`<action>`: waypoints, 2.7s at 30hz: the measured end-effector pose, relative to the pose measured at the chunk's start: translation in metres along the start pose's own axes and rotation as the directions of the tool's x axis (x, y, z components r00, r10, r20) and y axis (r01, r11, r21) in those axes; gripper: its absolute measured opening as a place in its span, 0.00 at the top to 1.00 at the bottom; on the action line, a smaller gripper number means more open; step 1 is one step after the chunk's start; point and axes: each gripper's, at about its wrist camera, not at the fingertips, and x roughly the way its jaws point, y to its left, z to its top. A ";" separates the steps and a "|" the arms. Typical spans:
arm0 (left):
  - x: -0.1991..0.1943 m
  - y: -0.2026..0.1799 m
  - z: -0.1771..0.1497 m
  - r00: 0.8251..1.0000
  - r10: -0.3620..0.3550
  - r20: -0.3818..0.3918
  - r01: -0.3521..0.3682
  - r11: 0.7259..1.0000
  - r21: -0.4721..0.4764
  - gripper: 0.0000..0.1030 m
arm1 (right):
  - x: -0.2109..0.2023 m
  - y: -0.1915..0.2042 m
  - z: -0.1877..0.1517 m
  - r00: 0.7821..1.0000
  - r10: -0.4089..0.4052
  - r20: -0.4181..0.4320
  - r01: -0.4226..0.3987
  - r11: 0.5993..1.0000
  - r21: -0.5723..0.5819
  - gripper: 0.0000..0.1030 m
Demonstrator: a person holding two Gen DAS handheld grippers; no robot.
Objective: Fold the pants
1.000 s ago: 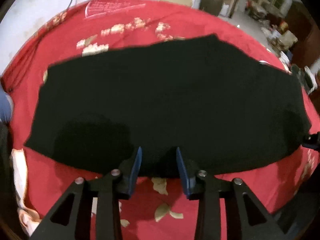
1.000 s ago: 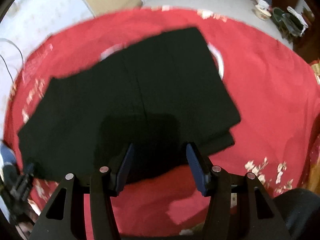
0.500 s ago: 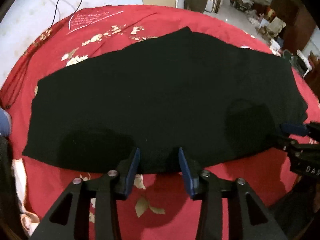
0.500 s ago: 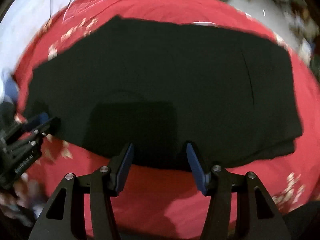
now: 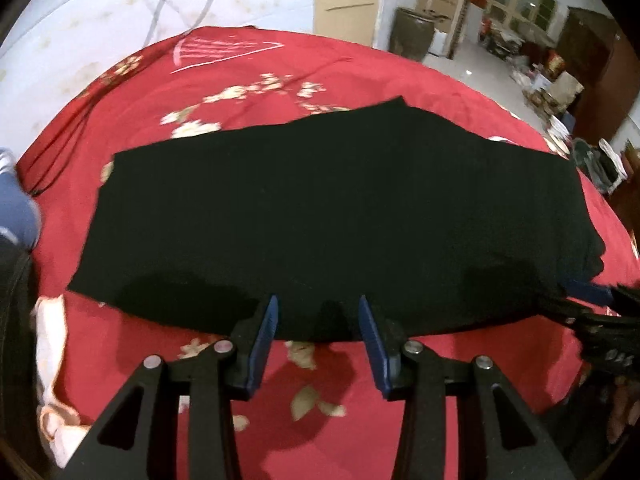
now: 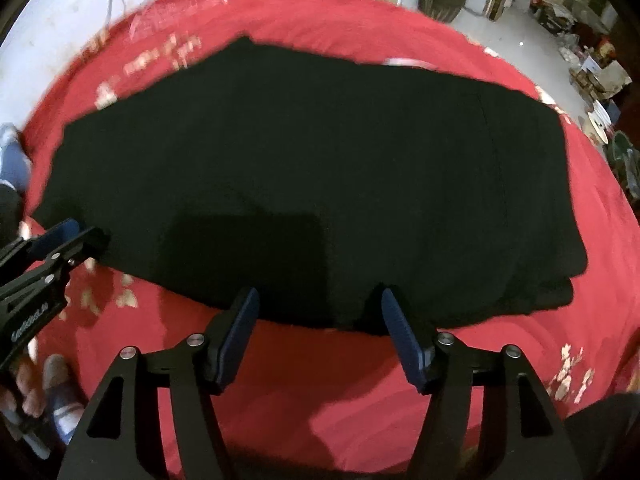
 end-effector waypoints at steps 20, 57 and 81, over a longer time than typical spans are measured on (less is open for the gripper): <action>-0.052 0.009 -0.024 0.994 -0.022 0.110 0.029 0.997 -0.065 0.56 | -0.055 -0.017 -0.034 0.977 0.112 0.180 -0.120 0.992 0.034 0.38; -0.027 0.029 0.007 0.990 0.043 0.136 -0.024 0.990 -0.141 0.56 | 0.003 0.029 -0.005 0.990 0.129 0.056 -0.126 0.991 -0.056 0.38; -0.018 0.086 -0.006 0.994 0.056 0.091 -0.018 0.927 -0.374 0.47 | -0.022 0.017 -0.035 0.984 0.158 0.084 -0.156 0.987 -0.034 0.38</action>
